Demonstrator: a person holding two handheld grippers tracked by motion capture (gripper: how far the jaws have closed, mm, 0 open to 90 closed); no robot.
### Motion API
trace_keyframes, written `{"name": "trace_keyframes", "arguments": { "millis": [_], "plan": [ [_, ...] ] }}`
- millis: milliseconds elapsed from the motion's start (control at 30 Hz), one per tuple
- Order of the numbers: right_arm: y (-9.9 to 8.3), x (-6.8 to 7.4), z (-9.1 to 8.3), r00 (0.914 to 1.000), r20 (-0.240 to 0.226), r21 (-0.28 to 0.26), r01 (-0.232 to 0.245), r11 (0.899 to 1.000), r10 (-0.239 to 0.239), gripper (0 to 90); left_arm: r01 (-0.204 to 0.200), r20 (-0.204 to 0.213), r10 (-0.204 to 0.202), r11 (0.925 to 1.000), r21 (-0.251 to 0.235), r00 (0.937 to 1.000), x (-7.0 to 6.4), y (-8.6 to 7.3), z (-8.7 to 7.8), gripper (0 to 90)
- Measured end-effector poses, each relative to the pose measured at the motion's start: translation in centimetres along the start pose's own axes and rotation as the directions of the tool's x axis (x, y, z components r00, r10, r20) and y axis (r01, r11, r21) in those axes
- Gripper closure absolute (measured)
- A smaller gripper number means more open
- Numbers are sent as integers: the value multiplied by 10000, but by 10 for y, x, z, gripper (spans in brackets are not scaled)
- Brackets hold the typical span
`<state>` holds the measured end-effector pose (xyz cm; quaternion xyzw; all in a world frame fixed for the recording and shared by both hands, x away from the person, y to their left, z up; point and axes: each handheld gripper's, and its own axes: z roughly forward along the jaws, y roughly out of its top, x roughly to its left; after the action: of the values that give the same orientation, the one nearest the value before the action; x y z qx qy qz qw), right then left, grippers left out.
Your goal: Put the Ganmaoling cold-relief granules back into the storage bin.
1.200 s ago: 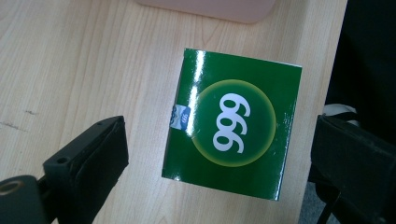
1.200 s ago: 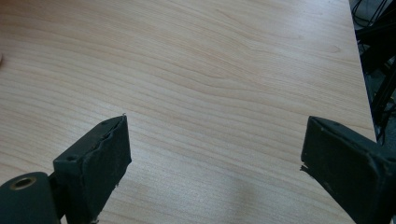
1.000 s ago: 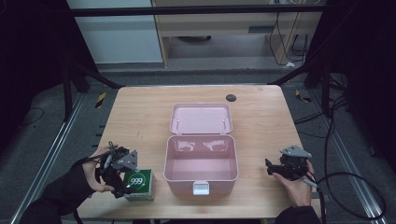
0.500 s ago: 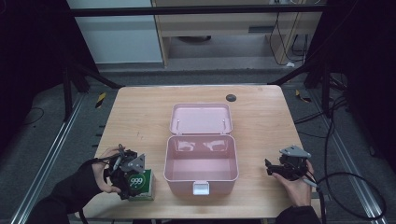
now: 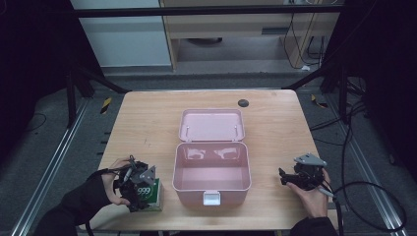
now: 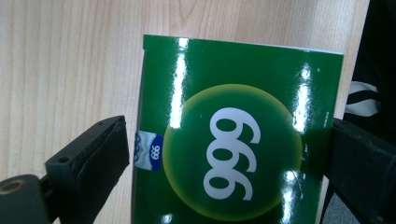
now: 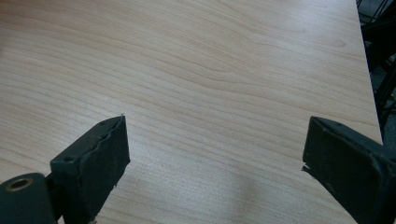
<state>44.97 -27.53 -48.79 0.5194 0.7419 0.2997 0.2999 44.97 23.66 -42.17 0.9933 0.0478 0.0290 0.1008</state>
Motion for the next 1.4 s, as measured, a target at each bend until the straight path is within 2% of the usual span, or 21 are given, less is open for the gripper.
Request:
{"name": "trace_keyframes", "arguments": {
  "millis": [200, 567, 800, 1067, 1267, 1400],
  "plan": [
    [0, 0, 1, 10000, -34, 20, 53, 10000, -53, 73, -62, 93, 63, 9999, -91, 9999, 0, -1, 4, 72],
    [0, 0, 1, 10000, -39, 58, 79, 10000, -79, 72, -81, 342, 80, 10000, 19, 9994, 1, -1, 13, 101],
    [-1, 0, 2, 10000, -40, 68, 79, 9999, -78, 72, -135, 403, 133, 9999, 48, 9991, 2, -1, 12, 133],
    [-1, 0, 2, 10000, -45, 81, 42, 10000, -41, 72, -213, 451, 200, 9993, 301, 9988, 1, 2, 10, 148],
    [-1, 0, 2, 10000, -50, 68, -5, 10000, 5, 72, -173, 518, 165, 9997, 149, 9985, -1, 2, 0, 150],
    [-1, 0, 1, 10000, -60, 56, -32, 10000, 32, 72, -46, 217, 45, 10000, 69, 9998, 0, 0, -17, 150]
  ]
}}
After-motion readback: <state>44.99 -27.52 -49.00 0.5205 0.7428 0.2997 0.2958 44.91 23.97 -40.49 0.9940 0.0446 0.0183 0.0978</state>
